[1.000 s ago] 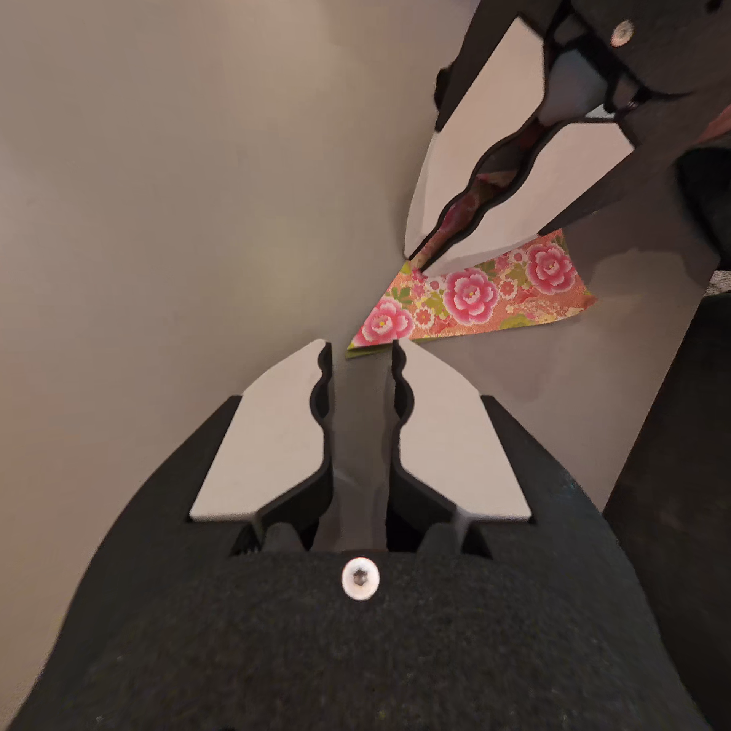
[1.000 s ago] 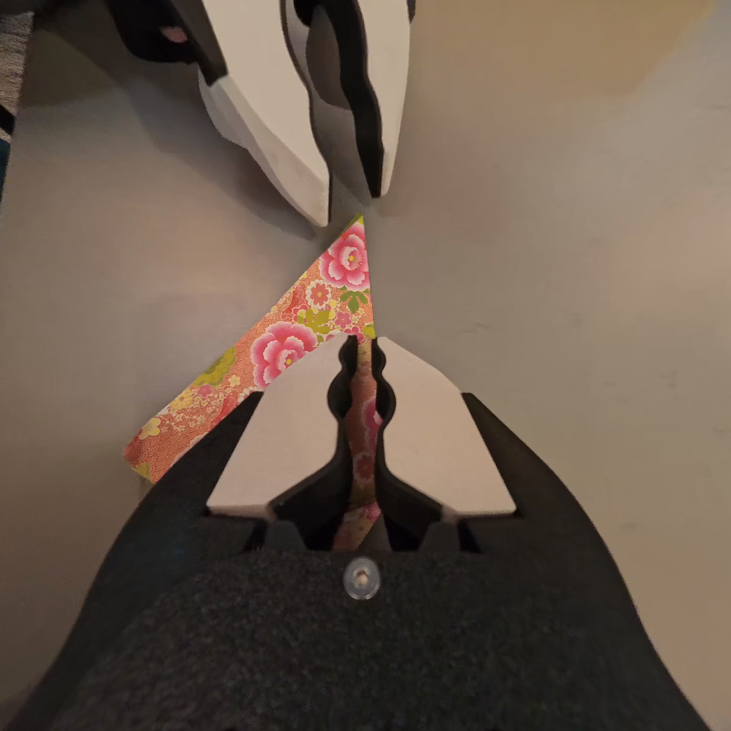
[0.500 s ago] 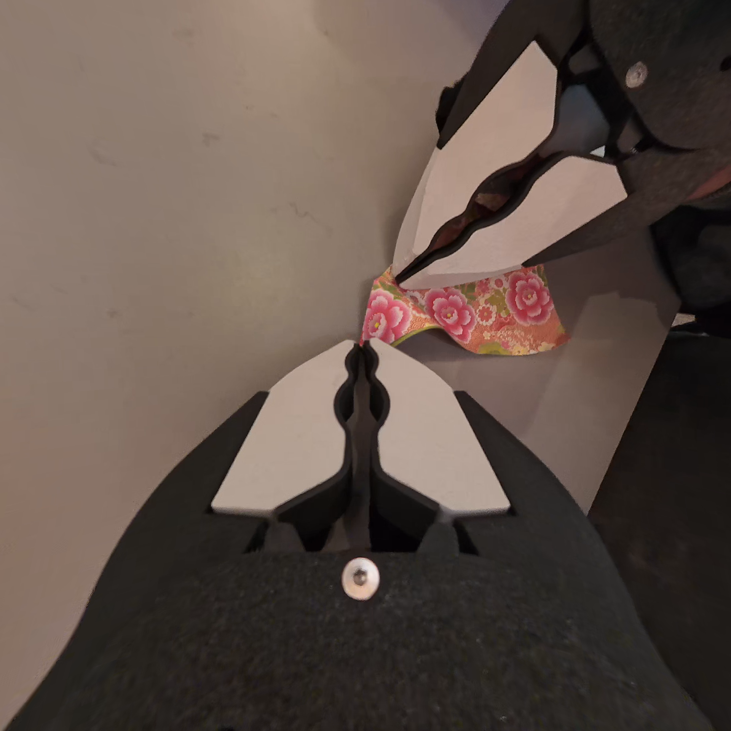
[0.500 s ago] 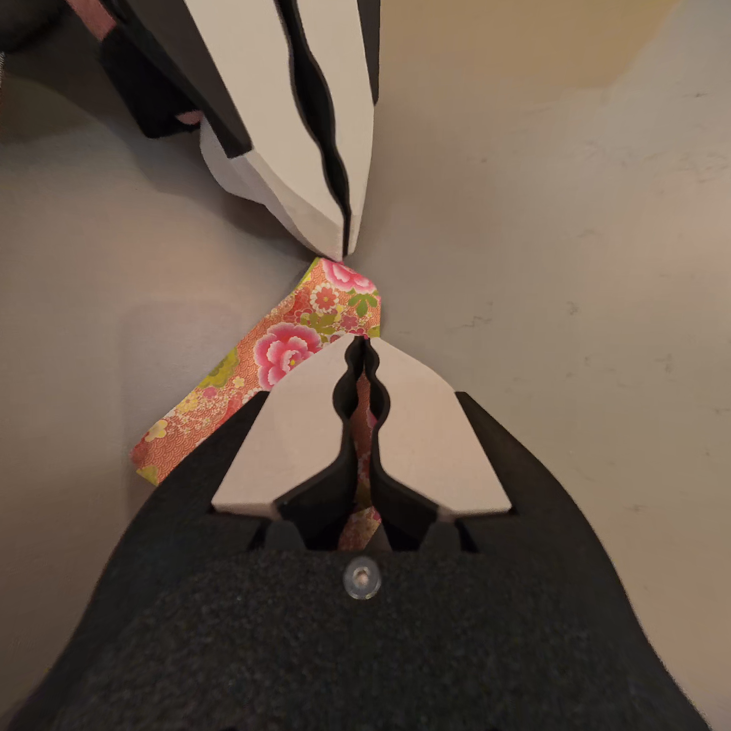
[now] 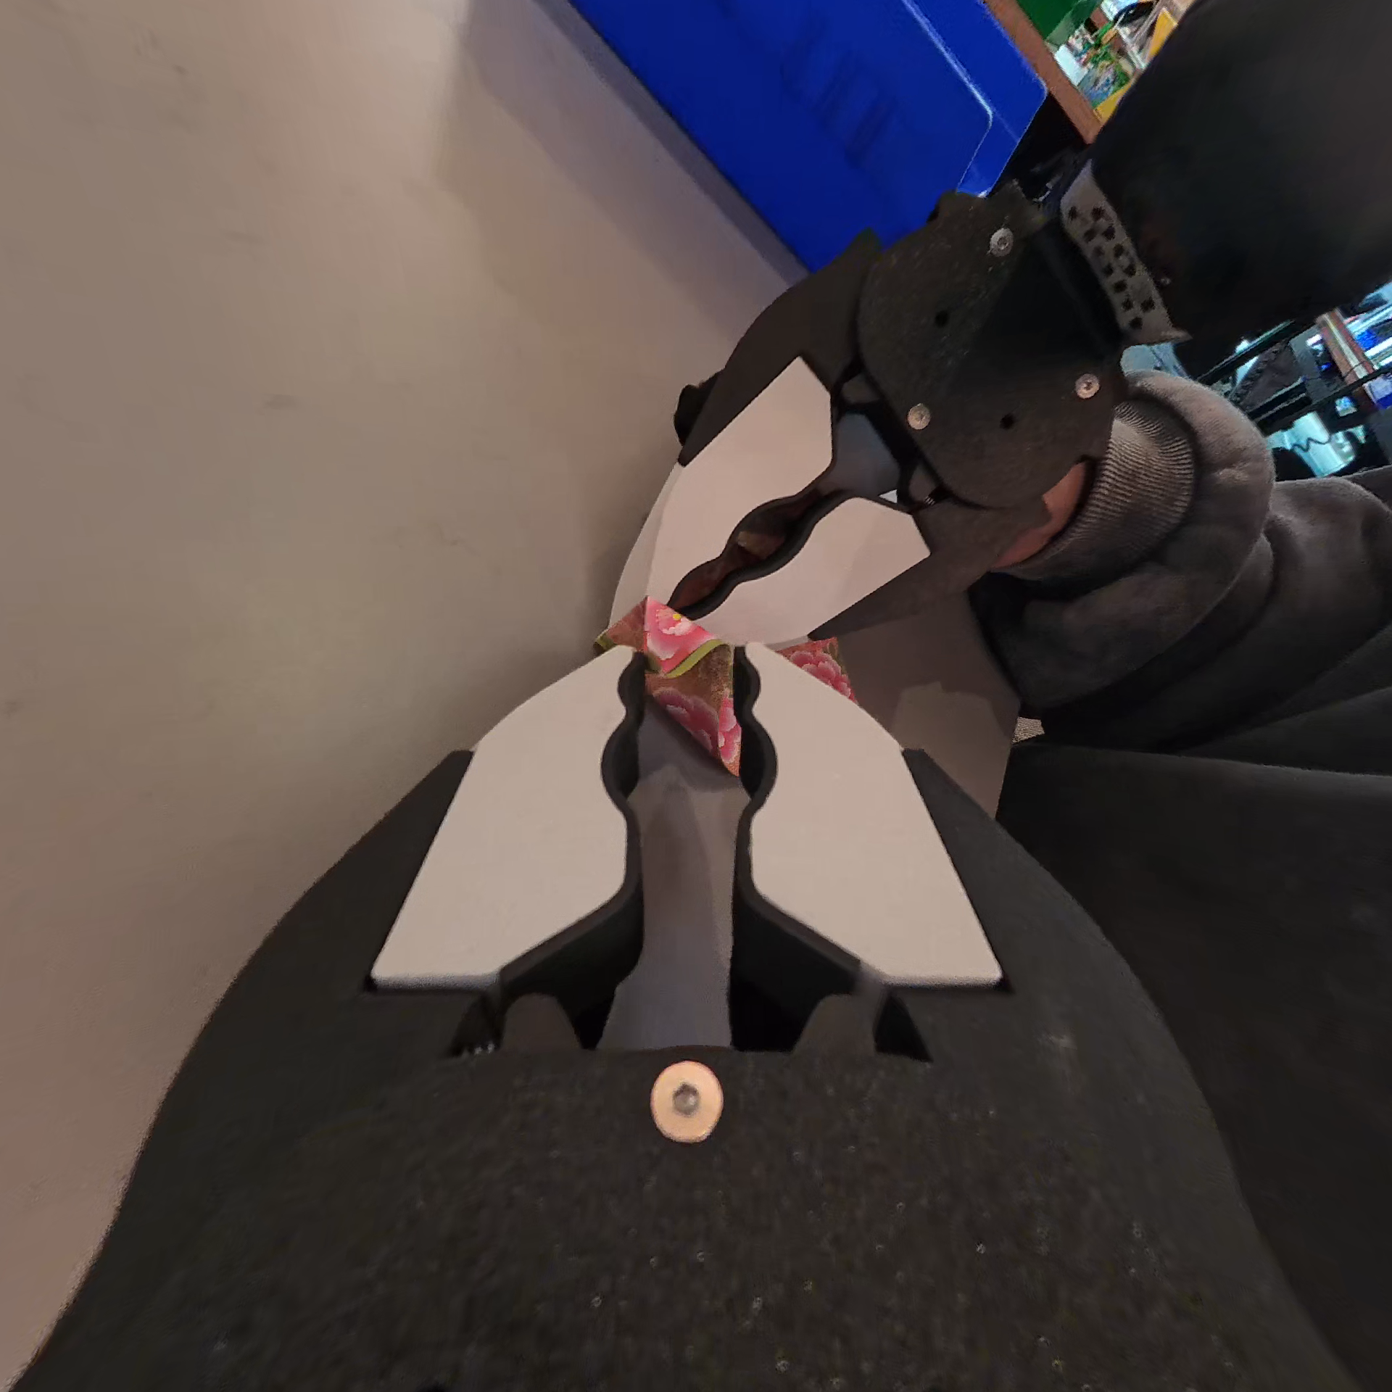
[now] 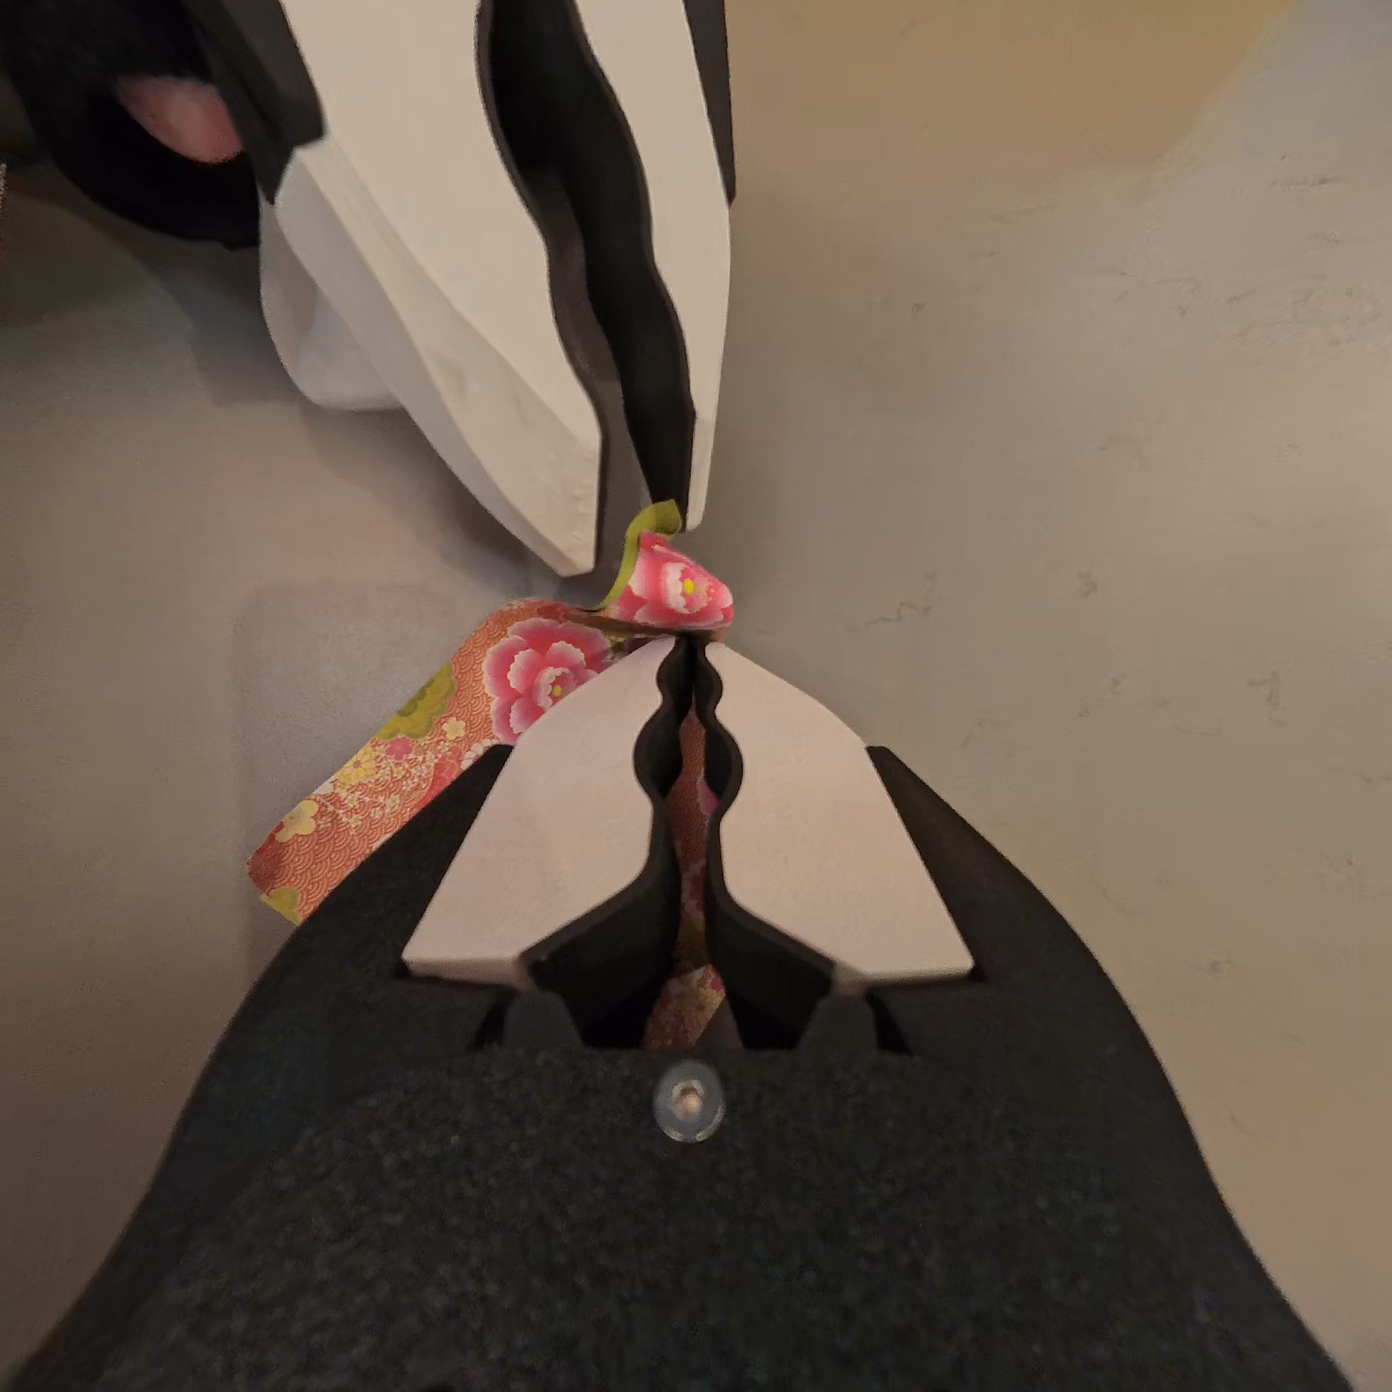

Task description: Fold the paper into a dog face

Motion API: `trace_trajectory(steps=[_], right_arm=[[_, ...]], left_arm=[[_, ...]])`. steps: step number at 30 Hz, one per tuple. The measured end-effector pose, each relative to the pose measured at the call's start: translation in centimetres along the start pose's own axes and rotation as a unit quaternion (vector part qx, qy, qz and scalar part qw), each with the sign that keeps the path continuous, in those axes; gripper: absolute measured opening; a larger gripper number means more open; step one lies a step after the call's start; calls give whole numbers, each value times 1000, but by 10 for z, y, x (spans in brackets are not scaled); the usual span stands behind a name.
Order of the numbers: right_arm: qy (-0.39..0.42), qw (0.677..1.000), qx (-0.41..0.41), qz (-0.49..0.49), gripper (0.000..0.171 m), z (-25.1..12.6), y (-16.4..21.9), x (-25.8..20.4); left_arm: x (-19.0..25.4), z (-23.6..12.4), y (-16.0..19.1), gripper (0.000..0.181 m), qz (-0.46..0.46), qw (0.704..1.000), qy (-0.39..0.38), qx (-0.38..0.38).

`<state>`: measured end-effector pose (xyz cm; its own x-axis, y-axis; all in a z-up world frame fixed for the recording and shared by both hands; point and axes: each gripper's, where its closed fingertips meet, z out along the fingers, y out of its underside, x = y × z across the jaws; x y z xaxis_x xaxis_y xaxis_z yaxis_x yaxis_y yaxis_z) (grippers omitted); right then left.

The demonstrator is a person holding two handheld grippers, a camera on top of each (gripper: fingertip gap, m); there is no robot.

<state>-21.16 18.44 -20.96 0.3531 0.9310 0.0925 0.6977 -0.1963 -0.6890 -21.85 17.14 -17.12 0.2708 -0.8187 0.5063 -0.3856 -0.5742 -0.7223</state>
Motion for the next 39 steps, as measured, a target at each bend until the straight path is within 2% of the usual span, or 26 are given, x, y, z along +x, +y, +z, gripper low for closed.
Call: trace_trajectory(steps=[1,5,9,11,13,17,20,29,33,39], right_arm=[[0,1000,0,0,0,0,0,0],[-1,1000,0,1,0,0,0,0],[-3,1000,0,3,0,0,0,0],[-3,1000,0,3,0,0,0,0],[-3,1000,0,4,0,0,0,0],[-4,1000,0,17,8,0,1,3],[-17,1000,0,9,6,-1,1,0],[-53,999,2,-11,12,-4,1,-15],[-38,999,-1,-6,2,-3,2,-9],[-32,999,1,-14,1,-3,3,-8]], left_arm=[[1,2,2,23,-2,1000,5,-4],[2,10,7,34,1,1000,5,-23],[-9,13,10,33,26,998,-32,-44],[-16,14,10,25,51,995,-59,-58],[-16,16,15,1,84,991,-71,-81],[-12,15,19,0,200,966,-122,-110],[-10,17,25,0,277,939,-148,-138],[-11,14,23,0,329,923,-141,-141],[-10,15,24,0,353,914,-142,-143],[-5,13,30,0,434,877,-148,-143]])
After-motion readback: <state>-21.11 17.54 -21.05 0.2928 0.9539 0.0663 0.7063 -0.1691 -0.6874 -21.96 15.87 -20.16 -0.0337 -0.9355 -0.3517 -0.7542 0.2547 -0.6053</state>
